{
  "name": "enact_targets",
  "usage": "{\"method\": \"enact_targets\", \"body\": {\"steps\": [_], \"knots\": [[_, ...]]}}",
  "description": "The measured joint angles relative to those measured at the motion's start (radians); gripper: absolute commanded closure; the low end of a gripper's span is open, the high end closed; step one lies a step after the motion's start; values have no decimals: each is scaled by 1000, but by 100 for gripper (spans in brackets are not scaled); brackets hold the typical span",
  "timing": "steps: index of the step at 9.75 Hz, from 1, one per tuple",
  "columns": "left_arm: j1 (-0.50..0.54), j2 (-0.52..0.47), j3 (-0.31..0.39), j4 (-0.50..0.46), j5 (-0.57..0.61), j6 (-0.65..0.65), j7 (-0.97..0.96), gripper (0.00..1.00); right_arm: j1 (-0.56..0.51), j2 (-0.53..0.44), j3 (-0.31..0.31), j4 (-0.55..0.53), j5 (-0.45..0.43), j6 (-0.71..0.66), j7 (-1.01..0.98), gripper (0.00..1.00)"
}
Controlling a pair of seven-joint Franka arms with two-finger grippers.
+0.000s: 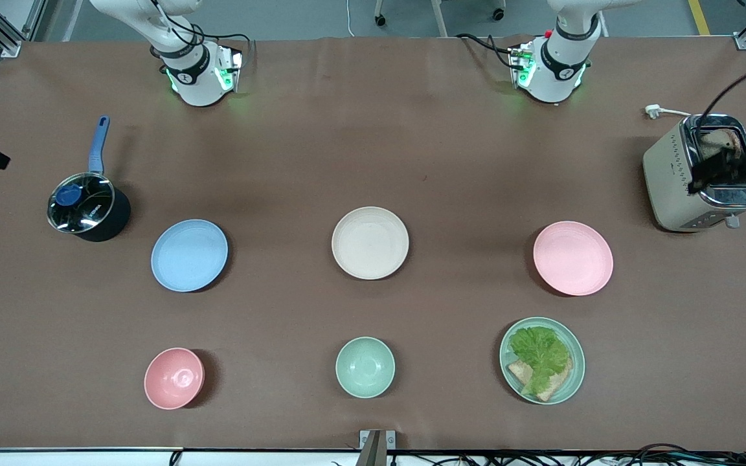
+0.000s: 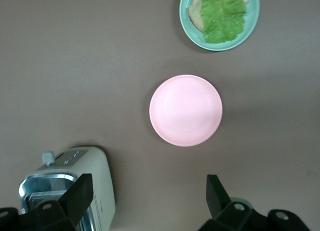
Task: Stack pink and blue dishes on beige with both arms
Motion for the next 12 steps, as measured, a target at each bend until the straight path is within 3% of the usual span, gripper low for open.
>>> {"method": "enact_targets", "body": {"steps": [2, 5, 7, 9, 10, 12], "knots": [[10, 60, 0, -146, 0, 219, 1, 0, 25, 126, 5, -31, 8, 64, -5, 0], [58, 182, 0, -281, 0, 456, 119, 4, 55, 253, 7, -268, 9, 478, -50, 0], [79, 254, 0, -345, 0, 598, 151, 21, 56, 325, 6, -415, 17, 719, -117, 0], [80, 312, -4, -366, 0, 637, 161, 32, 55, 420, 6, -437, 75, 827, -159, 0], [80, 331, -6, -367, 0, 646, 163, 39, 54, 462, 6, -438, 98, 868, -184, 3], [80, 366, -8, -368, 0, 675, 165, 48, 50, 522, 6, -440, 137, 928, -235, 27]]}}
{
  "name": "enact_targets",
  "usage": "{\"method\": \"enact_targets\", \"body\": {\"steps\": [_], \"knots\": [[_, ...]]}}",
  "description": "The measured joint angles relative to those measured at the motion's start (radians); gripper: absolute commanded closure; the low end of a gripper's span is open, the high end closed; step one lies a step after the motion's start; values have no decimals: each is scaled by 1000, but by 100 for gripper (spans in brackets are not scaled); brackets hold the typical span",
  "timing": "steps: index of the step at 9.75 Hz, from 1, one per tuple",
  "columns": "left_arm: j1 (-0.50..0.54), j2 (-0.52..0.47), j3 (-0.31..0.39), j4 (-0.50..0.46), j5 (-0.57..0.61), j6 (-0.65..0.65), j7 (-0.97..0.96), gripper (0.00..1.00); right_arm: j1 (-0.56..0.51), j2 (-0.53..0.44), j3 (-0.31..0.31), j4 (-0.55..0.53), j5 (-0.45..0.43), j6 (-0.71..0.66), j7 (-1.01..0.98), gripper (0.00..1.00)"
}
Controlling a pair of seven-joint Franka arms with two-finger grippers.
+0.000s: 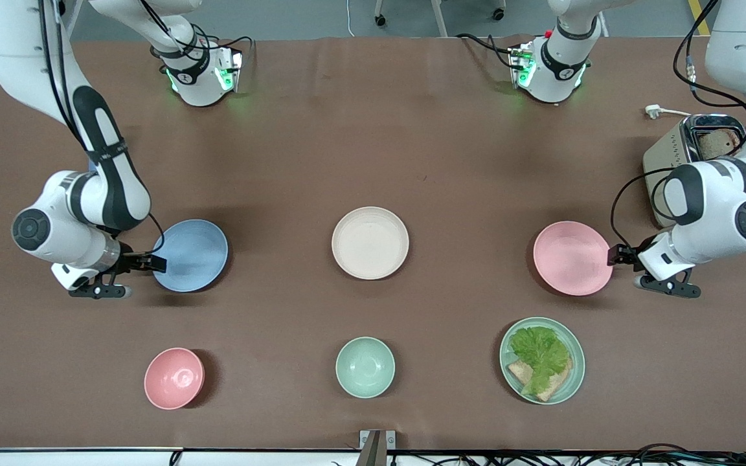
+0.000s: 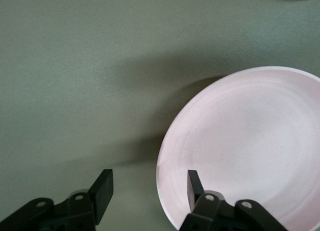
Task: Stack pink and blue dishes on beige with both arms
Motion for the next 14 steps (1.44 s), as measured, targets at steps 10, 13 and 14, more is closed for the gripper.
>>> {"method": "enact_targets", "body": {"steps": [10, 13, 14], "knots": [[2, -10, -101, 78, -140, -74, 0, 100, -10, 3, 17, -6, 45, -42, -54, 99], [-5, -120, -277, 112, -237, -199, -177, 100, -31, -31, 16, 41, 46, -182, -108, 99], [-23, -131, -342, 108, -237, -196, -294, 100, -35, -53, 15, 69, 46, -241, -114, 99]]}}
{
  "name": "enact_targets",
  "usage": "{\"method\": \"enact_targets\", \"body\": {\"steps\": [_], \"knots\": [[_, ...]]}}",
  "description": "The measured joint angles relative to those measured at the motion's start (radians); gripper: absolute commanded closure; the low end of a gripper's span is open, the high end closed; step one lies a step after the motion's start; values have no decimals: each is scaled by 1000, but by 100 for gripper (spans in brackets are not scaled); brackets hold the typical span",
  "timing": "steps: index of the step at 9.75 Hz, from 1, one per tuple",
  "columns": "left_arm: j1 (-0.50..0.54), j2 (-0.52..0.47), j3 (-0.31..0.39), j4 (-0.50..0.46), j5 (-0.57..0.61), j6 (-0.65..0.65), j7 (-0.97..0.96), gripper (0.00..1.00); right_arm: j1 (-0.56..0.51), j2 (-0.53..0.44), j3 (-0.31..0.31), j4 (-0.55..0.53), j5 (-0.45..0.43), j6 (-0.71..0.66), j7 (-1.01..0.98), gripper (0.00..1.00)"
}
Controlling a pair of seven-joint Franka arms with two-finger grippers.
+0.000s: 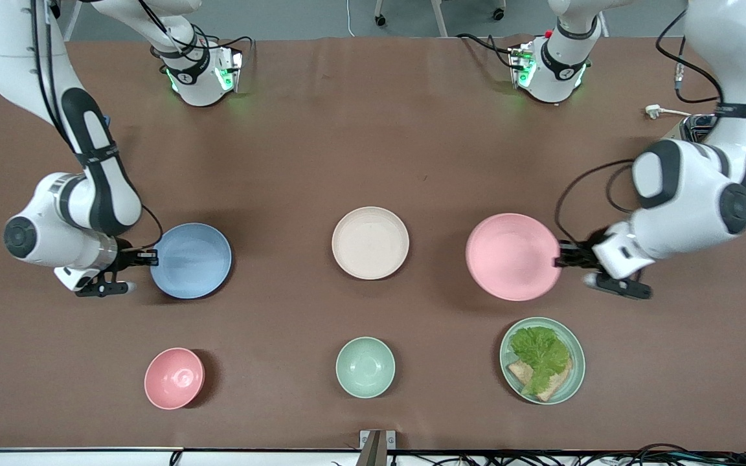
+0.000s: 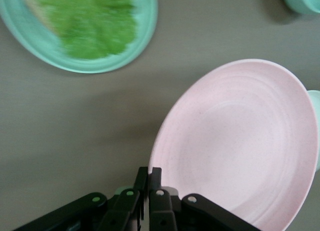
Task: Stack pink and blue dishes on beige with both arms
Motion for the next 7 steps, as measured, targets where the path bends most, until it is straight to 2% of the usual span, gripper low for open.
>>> {"method": "enact_targets", "body": {"steps": [1, 3, 5, 7], "knots": [[-50, 2, -35, -7, 1, 17, -106, 100, -2, -27, -1, 29, 0, -59, -1, 99], [-205, 35, -40, -24, 81, 98, -343, 100, -2, -95, -2, 73, 0, -133, 0, 100], [-305, 121, -39, -34, 192, 218, -541, 100, 0, -162, 3, 85, 2, -173, 34, 100], [-362, 204, -39, -33, 276, 290, -648, 100, 44, -194, 23, 85, 6, -187, 161, 100]]}}
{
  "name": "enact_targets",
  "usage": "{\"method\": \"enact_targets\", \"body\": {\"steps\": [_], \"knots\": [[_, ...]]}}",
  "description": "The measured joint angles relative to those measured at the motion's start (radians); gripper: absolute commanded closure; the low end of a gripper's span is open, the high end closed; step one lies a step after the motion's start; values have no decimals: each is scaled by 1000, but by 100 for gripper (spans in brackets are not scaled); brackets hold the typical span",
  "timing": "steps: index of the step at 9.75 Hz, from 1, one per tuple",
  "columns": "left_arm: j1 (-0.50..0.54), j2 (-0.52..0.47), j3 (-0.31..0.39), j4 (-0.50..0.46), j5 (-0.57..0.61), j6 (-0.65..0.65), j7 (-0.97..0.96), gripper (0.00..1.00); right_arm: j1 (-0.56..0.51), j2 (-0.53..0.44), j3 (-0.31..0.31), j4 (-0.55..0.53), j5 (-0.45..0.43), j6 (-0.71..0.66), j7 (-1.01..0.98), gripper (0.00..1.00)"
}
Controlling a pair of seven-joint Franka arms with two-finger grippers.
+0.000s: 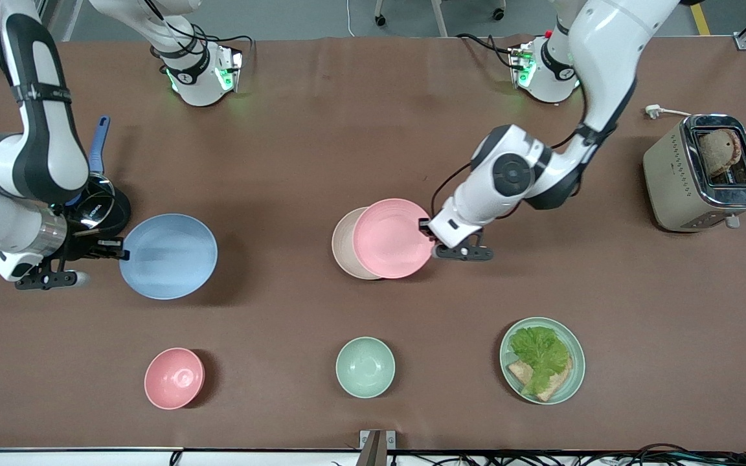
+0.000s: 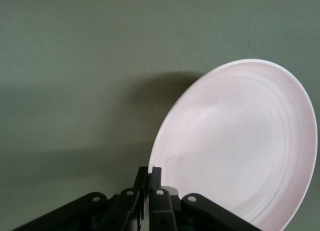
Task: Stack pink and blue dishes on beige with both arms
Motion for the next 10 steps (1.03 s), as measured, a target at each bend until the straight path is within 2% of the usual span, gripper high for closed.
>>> {"method": "enact_targets", "body": {"steps": [3, 5, 6, 7, 8, 10], "knots": [[-20, 57, 0, 3, 37, 66, -40, 100, 126, -7, 54, 0, 2, 1, 230, 100], [-33, 85, 0, 5, 37, 94, -42, 94, 145, -8, 127, 1, 6, 2, 331, 100], [-34, 90, 0, 6, 37, 96, -42, 72, 146, -8, 171, 2, 7, 4, 388, 100], [-36, 92, 0, 6, 37, 96, -42, 15, 149, -8, 217, 2, 7, 5, 438, 100], [-36, 93, 1, 9, 37, 97, -44, 0, 158, -8, 259, 2, 8, 4, 474, 100], [-30, 92, 2, 34, 37, 94, -46, 0, 216, -6, 290, -2, 8, 4, 556, 99]]}}
